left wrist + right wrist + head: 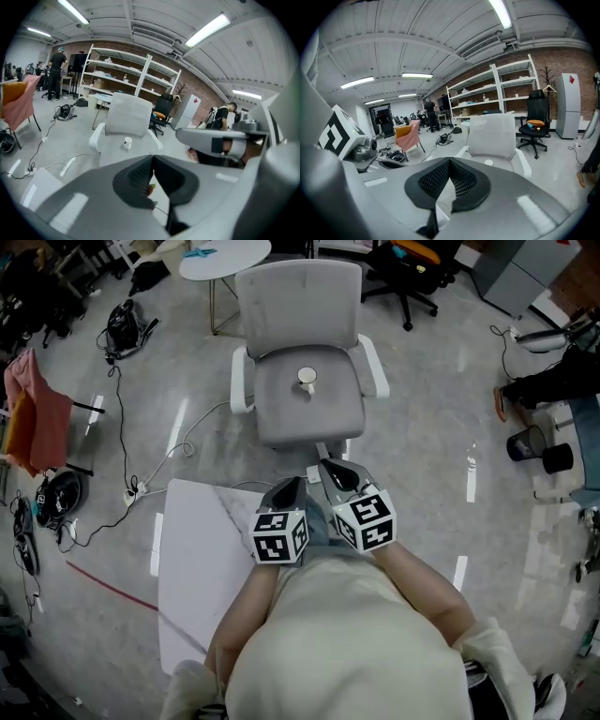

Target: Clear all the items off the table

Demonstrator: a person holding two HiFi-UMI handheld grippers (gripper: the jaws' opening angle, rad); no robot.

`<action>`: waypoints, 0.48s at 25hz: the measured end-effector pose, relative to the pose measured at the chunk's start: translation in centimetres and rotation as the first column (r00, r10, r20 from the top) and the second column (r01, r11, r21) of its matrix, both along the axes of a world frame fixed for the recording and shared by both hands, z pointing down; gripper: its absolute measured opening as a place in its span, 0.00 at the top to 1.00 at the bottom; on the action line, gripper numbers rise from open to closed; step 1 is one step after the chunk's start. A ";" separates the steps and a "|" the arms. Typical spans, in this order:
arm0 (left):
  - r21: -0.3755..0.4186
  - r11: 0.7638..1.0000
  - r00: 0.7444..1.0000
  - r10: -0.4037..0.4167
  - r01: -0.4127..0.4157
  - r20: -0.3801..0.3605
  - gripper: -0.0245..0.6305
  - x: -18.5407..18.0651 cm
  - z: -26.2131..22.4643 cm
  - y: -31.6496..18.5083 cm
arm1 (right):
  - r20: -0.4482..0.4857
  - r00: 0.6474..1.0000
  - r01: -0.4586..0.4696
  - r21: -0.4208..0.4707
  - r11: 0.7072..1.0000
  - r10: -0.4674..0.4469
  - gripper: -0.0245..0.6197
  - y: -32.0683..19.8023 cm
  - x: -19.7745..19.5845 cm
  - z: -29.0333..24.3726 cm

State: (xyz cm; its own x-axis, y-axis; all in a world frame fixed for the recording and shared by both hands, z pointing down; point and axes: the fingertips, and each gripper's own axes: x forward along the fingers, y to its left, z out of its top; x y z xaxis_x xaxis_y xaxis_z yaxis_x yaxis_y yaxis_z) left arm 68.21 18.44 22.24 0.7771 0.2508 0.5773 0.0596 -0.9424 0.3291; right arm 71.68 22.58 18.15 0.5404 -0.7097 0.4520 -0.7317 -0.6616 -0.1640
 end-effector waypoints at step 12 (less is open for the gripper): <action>0.017 1.000 1.000 0.011 -0.010 -0.015 0.95 -0.5 -0.6 0.0 | -0.022 0.999 0.025 -0.019 0.999 -0.026 0.96 -0.4 -1.3 -0.2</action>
State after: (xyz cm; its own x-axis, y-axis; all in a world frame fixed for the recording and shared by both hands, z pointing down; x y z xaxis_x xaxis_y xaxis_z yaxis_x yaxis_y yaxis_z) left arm 67.67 18.44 21.59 0.7830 0.2494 0.5699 0.0742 -0.9470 0.3125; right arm 70.36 22.14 17.96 0.5321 -0.7148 0.4538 -0.7517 -0.6455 -0.1353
